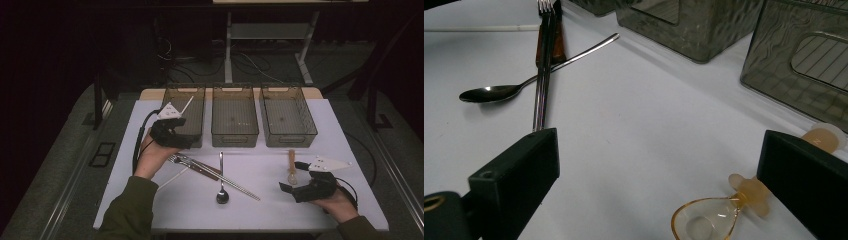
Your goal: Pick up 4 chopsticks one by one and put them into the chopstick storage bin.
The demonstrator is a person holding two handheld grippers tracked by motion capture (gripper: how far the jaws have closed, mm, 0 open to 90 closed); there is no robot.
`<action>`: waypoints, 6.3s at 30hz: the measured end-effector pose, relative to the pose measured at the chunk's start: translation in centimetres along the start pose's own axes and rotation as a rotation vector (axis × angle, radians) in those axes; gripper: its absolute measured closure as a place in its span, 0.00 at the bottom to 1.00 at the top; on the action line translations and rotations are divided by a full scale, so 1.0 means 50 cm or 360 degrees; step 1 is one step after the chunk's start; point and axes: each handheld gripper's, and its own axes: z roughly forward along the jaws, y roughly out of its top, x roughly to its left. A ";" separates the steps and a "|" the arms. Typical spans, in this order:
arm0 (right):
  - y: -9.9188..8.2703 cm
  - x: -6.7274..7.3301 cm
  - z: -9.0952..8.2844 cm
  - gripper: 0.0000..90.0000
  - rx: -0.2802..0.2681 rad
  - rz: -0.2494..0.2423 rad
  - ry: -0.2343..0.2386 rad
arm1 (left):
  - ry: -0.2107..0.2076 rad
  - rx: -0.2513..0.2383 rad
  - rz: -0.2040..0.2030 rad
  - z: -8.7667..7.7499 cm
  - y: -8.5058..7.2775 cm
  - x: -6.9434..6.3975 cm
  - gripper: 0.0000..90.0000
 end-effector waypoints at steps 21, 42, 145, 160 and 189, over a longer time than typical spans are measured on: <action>0.000 0.000 -0.001 0.04 -0.0002 0.0006 -0.0006 | 0.0022 0.0004 0.0042 -0.050 -0.102 -0.042 0.15; 0.000 0.002 0.000 0.04 0.0005 -0.0003 -0.0010 | 0.0072 0.0077 -0.0053 -0.102 -0.232 -0.046 0.32; 0.000 0.002 0.002 0.04 0.0020 -0.0016 -0.0009 | -0.0068 -0.0044 -0.0163 -0.138 -0.152 -0.013 0.93; 0.000 0.001 0.002 0.04 0.0020 -0.0014 -0.0012 | -0.0091 -0.0195 -0.0092 -0.152 -0.090 -0.030 0.93; -0.002 0.000 0.004 0.04 0.0025 -0.0003 -0.0007 | 0.0045 -0.0325 -0.0102 -0.077 0.151 0.139 0.93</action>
